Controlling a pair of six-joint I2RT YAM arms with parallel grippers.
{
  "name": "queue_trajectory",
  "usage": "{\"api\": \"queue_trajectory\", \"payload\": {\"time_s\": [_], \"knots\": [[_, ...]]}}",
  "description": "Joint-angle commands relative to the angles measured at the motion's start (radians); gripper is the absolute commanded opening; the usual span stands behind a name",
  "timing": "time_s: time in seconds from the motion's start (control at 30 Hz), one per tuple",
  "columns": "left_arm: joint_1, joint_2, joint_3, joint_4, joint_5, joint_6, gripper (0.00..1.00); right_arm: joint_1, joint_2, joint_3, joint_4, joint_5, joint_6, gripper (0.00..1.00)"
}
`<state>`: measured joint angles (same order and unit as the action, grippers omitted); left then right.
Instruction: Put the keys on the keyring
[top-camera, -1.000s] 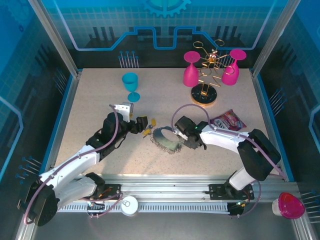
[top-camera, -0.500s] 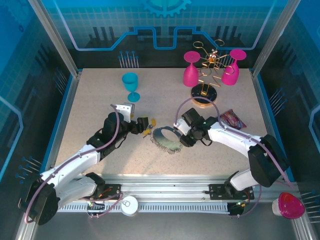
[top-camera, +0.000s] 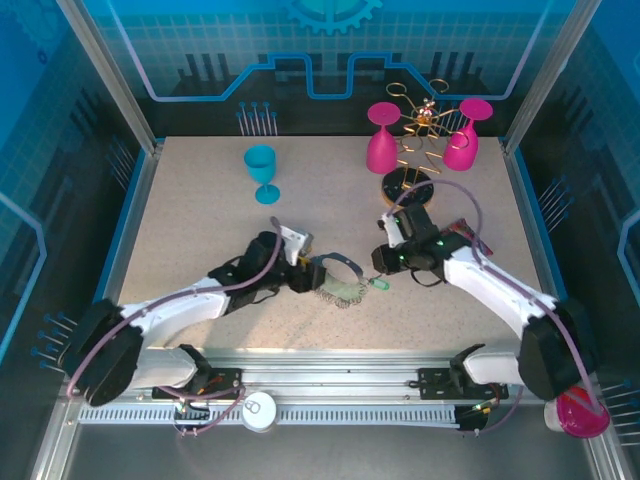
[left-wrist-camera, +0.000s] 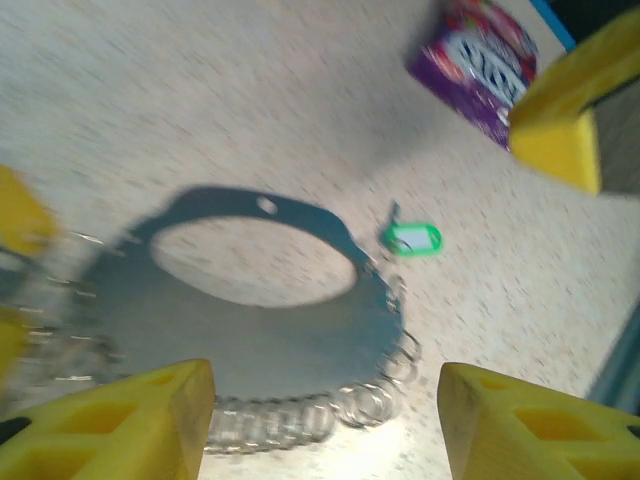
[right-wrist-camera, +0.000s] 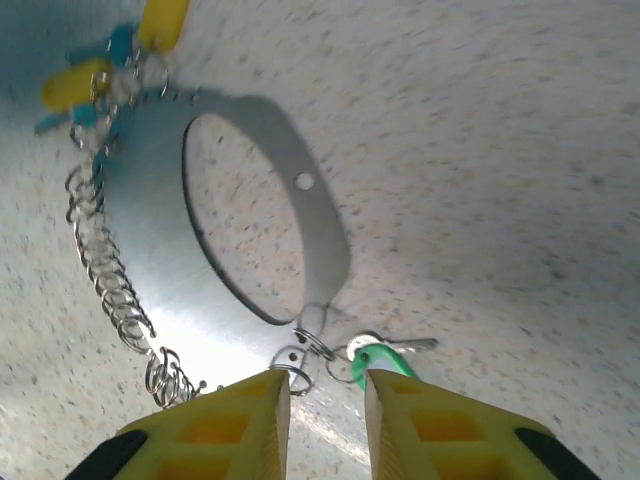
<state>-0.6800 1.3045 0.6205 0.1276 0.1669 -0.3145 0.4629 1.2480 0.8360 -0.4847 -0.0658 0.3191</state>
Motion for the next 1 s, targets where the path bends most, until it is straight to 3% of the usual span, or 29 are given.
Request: {"api": "queue_trajectory", "payload": {"time_s": [0.0,0.2,0.5,0.97], "knots": [[-0.041,0.111,0.079,0.022,0.111,-0.04,0.57,-0.033,-0.12,-0.083,0.011,-0.035,0.117,0.29],[-0.114,0.325,0.228,-0.019,0.175,-0.029,0.48,-0.071,-0.261,-0.177,-0.02,-0.054,0.137,0.29],[-0.118,0.516,0.39,-0.111,0.158,-0.035,0.41,-0.072,-0.325,-0.206,-0.042,-0.071,0.139,0.29],[-0.134,0.606,0.476,-0.197,0.105,-0.052,0.36,-0.076,-0.34,-0.209,-0.058,-0.069,0.124,0.29]]}}
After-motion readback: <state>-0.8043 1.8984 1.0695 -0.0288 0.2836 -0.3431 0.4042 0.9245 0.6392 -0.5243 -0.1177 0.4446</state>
